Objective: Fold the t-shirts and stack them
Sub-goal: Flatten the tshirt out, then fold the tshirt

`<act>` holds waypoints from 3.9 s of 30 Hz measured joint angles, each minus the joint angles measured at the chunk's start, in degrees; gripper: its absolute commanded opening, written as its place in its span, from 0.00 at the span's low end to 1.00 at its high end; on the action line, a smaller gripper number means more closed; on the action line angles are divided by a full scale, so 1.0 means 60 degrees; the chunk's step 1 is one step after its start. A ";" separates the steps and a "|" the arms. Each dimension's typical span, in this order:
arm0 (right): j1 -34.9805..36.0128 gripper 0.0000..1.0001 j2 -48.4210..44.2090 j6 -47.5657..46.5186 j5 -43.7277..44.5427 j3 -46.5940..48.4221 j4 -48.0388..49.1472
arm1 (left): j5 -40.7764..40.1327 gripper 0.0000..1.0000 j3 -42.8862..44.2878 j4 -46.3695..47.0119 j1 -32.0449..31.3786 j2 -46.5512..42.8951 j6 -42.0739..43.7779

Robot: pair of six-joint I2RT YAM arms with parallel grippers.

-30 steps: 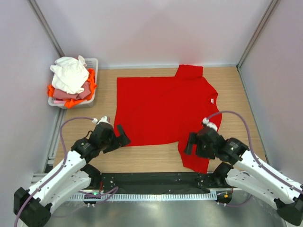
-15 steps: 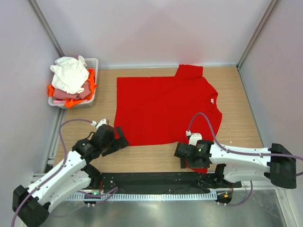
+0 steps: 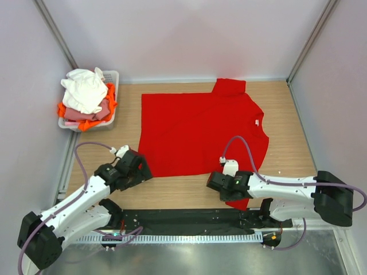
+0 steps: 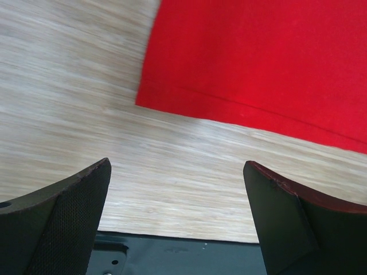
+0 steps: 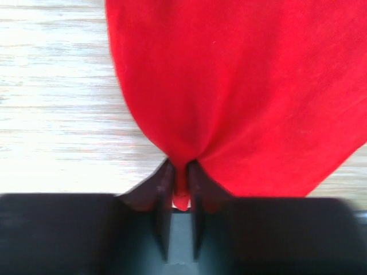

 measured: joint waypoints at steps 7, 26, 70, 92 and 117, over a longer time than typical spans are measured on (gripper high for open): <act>-0.0120 0.02 -0.0539 -0.0328 -0.0098 -0.0295 0.0222 | -0.0929 0.89 0.0095 -0.0328 -0.0007 0.0441 -0.0433; -0.0127 0.01 -0.1541 -0.0750 -0.0219 -0.0310 -0.0528 | -0.1410 0.35 0.0310 0.1432 -0.0015 0.3504 -0.1239; -0.6543 0.01 0.2994 -0.6910 0.1067 0.8149 -0.3209 | 0.0175 0.00 0.5089 0.0284 0.2820 0.5635 0.2273; -0.8178 0.82 0.9522 -0.9406 0.1290 1.4458 -0.2812 | 0.0903 0.70 0.9908 -0.0262 0.3588 1.0852 0.2871; -0.9417 0.87 0.3235 -0.5734 -0.1209 0.4382 0.0535 | 0.1461 0.84 0.4029 0.2244 0.3574 0.7264 0.1971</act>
